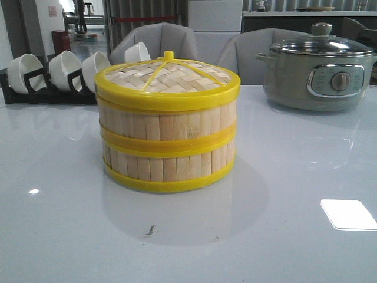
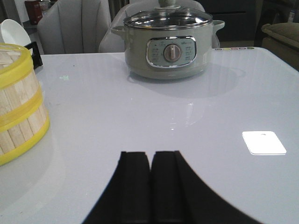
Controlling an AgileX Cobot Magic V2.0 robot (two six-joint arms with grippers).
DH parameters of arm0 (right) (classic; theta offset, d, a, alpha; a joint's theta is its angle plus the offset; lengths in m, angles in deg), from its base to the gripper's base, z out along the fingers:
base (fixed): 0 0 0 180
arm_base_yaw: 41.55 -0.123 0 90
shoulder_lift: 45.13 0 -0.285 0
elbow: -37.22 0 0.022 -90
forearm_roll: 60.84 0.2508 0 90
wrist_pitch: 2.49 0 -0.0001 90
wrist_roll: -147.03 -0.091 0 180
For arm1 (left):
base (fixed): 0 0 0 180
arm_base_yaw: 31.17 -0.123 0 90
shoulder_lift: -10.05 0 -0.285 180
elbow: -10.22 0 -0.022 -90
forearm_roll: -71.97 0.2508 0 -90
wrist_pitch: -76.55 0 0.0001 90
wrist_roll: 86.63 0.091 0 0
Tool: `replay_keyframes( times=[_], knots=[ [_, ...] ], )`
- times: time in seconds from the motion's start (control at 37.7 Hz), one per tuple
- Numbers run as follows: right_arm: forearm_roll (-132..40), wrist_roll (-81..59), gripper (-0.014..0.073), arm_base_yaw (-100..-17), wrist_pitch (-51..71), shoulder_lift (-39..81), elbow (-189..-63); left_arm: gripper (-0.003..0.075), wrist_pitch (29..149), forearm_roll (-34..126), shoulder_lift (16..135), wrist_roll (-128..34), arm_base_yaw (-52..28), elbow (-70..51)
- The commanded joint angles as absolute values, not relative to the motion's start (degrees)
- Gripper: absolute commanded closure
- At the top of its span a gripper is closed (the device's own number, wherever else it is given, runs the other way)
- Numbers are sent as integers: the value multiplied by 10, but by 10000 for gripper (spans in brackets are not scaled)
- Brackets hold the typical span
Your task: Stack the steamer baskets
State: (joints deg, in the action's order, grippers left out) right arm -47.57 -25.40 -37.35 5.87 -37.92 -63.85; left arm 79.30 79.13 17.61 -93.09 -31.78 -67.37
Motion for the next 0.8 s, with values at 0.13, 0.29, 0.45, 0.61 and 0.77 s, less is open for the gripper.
replay_keyframes(
  times=[0.13,0.29,0.45,0.61,0.77],
  knots=[
    [-545,-323,518,-374,0,-391,-647,624,750,791,167,-937,-318,-675],
    [-545,-323,518,-374,-7,-391,-647,624,750,791,167,-937,-318,-675],
    [-545,-317,518,-374,3,-391,-647,624,750,791,167,-937,-318,-675],
    [-545,-317,518,-374,42,-391,-647,624,750,791,167,-937,-318,-675],
    [-545,-317,518,-374,46,-391,-647,624,750,791,167,-937,-318,-675]
  ],
)
